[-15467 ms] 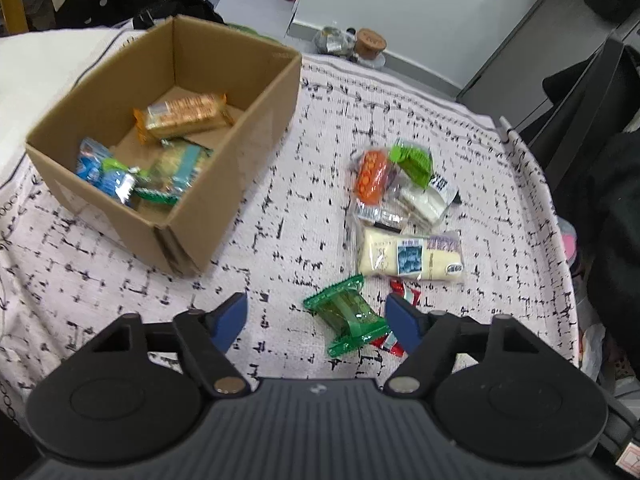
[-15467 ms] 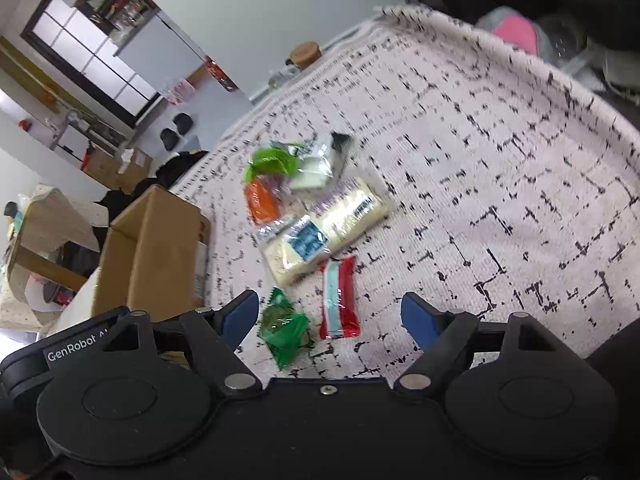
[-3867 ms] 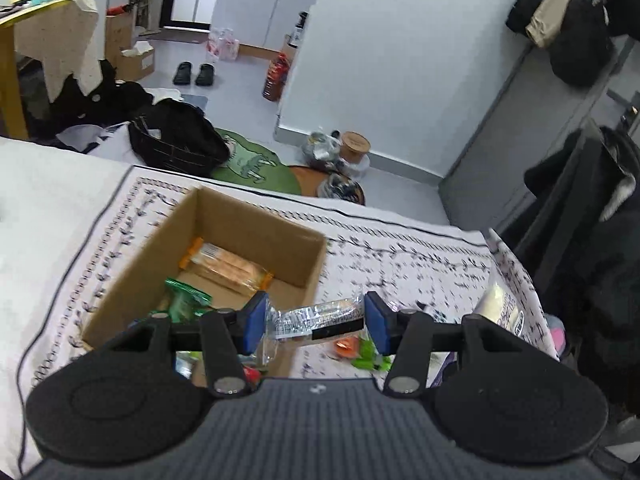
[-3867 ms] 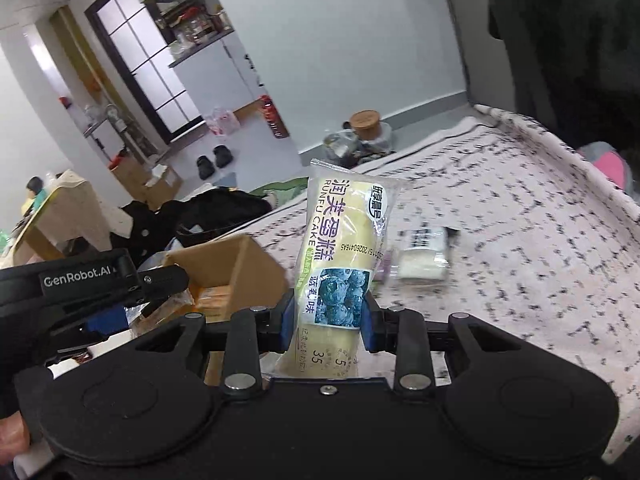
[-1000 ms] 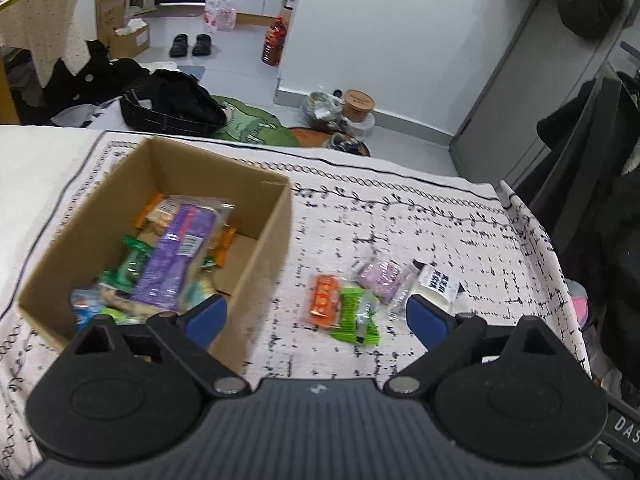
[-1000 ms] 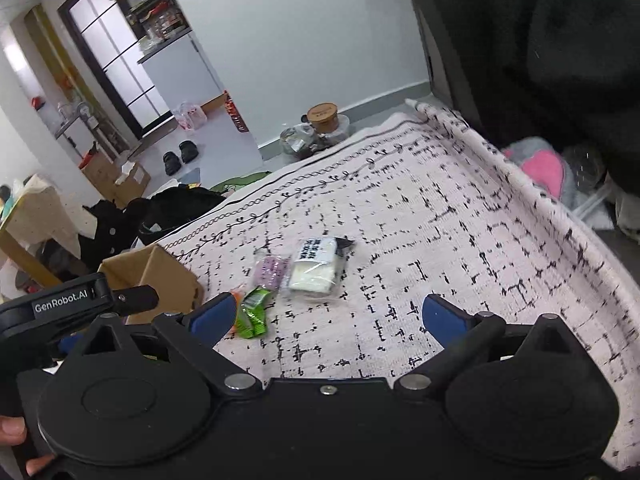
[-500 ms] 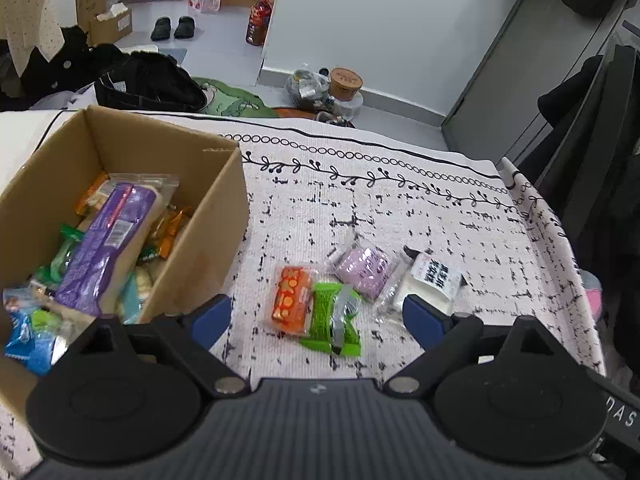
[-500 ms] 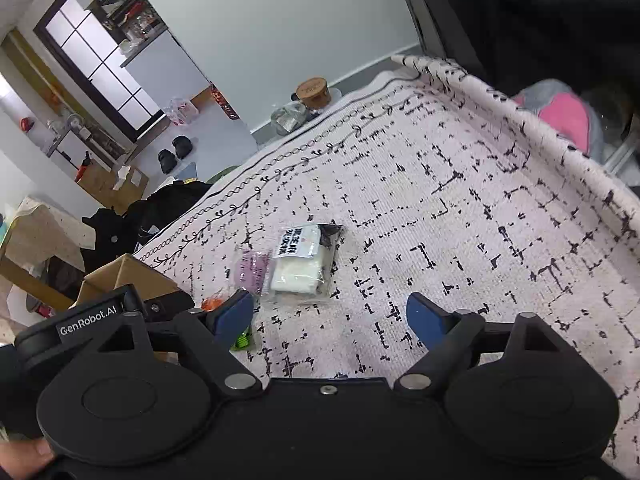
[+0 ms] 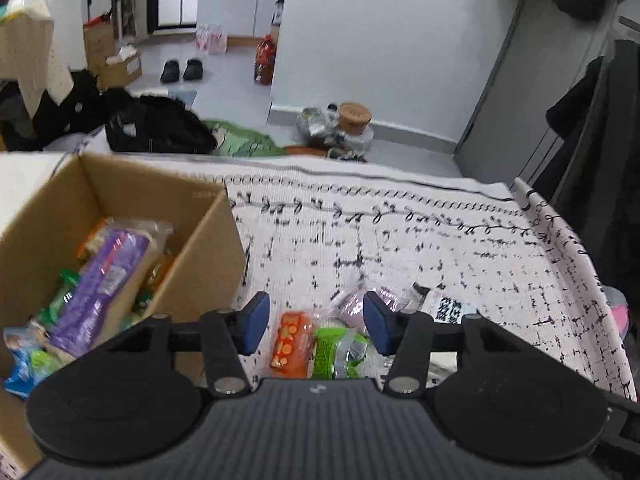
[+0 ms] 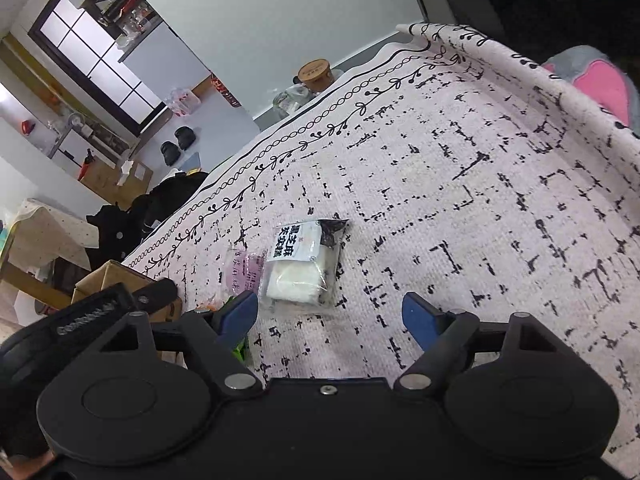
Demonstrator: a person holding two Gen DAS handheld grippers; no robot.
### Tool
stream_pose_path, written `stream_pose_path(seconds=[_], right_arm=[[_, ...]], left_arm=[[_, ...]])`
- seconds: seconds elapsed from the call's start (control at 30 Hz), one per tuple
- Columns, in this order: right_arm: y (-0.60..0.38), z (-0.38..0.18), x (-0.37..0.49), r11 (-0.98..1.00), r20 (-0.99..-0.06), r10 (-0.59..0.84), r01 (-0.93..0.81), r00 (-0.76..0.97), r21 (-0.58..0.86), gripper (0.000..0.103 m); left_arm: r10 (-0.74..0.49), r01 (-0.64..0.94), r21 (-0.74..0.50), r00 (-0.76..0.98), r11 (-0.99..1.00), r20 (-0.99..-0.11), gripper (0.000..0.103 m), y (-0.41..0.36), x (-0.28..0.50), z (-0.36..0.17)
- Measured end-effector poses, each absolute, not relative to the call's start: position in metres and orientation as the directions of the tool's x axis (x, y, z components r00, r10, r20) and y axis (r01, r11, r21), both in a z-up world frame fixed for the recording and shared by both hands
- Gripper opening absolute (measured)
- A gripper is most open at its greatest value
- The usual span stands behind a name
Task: Organize snacks
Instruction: 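Move both tools back toward the remaining snacks, then grasp the orange snack with left tool while right tool grasps the white pack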
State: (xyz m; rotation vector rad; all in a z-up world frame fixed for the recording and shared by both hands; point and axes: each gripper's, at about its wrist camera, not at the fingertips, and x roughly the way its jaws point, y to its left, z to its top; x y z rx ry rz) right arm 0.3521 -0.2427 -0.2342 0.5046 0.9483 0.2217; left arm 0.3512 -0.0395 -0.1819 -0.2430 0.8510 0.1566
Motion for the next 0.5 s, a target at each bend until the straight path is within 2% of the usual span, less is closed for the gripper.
stream_pose_path(seconds=[0.3,0.5], right_arm=[[-0.236,-0.241,0.364,0.854,-0.718,0.415,0.033,0.559,0.519,0.076],[-0.228,-0.247,0.373,0.859,-0.726,0.414,0.028,0.549,0.511,0.076]], left_arm=[[0.038,-0.282,-0.152,0.57,0.947,-0.821,0.038,-0.028,0.363,-0.216],[0.004,-0.288,-0.17,0.517,0.943,-0.856,0.038,-0.027,0.367,-0.232]])
